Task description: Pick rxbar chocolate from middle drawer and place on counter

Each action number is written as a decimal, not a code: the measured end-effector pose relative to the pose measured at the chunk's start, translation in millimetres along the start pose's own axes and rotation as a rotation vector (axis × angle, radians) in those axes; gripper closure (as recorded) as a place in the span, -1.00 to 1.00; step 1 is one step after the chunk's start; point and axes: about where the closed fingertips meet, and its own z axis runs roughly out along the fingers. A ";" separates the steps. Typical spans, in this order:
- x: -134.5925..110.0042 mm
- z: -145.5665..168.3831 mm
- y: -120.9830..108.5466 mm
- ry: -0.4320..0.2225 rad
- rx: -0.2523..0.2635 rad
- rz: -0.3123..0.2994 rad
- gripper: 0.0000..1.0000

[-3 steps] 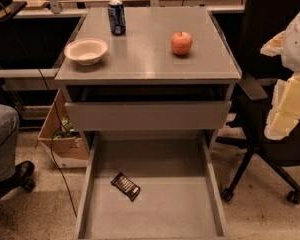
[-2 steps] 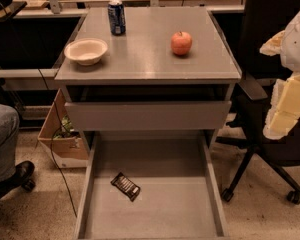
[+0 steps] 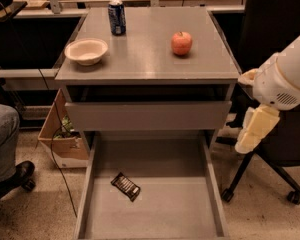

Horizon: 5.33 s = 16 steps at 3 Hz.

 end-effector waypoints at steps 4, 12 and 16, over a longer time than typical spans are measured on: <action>24.8 167.7 15.5 -0.164 -0.086 0.080 -1.00; -89.2 453.2 90.9 -0.534 -0.254 0.209 -1.00; -125.5 580.7 98.8 -0.465 -0.103 0.393 -1.00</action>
Offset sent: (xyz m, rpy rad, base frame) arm 0.0392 0.0324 -0.1966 0.1926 0.0843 0.0214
